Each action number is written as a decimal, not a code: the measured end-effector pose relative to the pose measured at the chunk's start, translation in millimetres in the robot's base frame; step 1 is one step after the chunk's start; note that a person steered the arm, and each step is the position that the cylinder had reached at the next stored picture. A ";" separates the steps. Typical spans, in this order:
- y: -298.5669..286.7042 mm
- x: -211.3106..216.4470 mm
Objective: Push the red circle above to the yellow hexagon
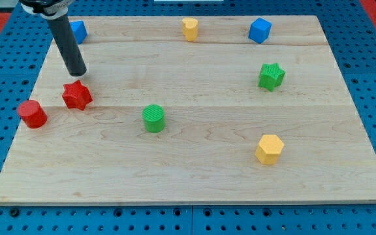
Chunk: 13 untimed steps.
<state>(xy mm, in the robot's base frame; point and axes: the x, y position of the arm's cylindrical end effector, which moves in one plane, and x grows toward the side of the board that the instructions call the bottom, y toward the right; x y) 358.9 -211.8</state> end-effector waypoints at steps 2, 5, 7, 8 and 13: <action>0.6 -0.3; -89.2 30.0; -90.2 79.0; -89.8 110.3; 130.0 70.3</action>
<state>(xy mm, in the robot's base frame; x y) 429.2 -81.8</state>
